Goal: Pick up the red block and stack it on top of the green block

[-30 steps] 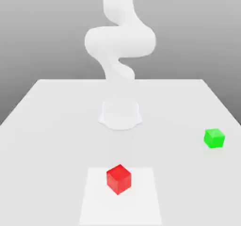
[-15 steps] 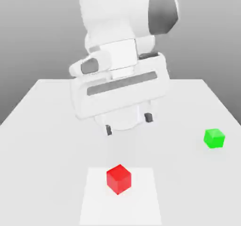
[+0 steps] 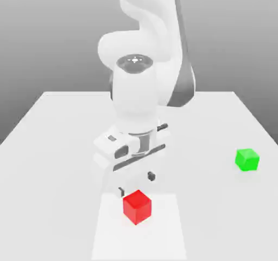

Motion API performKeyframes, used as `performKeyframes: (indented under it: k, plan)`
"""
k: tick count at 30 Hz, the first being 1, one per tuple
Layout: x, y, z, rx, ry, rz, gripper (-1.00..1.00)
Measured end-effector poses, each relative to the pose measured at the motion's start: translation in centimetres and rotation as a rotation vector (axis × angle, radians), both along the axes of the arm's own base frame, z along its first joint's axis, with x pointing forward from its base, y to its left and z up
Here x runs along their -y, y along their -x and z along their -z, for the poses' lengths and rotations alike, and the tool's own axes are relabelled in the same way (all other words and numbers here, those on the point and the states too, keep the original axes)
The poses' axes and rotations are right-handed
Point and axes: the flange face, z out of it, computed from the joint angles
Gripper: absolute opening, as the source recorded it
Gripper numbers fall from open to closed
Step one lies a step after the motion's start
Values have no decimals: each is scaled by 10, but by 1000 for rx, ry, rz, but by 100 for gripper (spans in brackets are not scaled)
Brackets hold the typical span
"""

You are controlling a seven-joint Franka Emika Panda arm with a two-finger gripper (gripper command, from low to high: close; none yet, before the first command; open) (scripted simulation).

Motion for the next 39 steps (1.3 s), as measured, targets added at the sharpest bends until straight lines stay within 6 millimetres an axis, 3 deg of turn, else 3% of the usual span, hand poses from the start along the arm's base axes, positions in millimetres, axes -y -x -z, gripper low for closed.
performKeyframes:
  k: [9,18,19,25,39]
  plan:
    - [-5,-8,19,13,7,-21,0]
    - [-6,2,59,-5,1,-17,0]
    - [-6,4,65,-9,-1,-15,-100]
    - [-6,5,67,-12,-2,-15,-100]
    - [-4,-7,12,11,6,-19,-100]
